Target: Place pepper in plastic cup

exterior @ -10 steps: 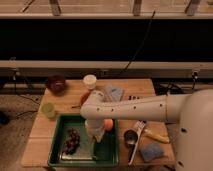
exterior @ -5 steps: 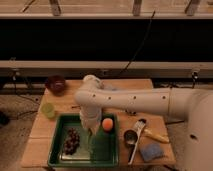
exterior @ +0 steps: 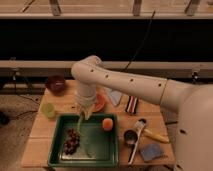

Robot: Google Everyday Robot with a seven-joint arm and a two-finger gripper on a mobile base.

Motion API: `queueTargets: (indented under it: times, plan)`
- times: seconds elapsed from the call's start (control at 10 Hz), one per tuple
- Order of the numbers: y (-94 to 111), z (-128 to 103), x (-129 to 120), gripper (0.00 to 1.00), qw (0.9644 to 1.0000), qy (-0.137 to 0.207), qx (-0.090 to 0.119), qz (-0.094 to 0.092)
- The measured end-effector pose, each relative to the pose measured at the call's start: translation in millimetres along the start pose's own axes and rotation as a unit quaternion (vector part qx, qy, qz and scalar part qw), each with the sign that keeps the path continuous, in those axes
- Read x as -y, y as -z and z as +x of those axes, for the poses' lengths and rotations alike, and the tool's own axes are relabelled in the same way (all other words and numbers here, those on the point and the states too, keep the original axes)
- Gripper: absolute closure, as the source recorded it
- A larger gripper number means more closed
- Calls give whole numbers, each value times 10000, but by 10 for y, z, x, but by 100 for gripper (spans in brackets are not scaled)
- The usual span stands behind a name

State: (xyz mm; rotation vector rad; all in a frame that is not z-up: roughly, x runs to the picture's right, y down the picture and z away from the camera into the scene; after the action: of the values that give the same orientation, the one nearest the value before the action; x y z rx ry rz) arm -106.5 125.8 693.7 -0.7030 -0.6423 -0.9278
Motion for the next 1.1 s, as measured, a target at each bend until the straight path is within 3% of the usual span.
queueTargets:
  times: [0.5,0.8,1.1]
  plan:
    - [-27,39,38,100,9999,34,-86,41]
    - [-181,297,480,100,9992,248,-268,133]
    - [-364,504,962,100,9984,447,-309,180]
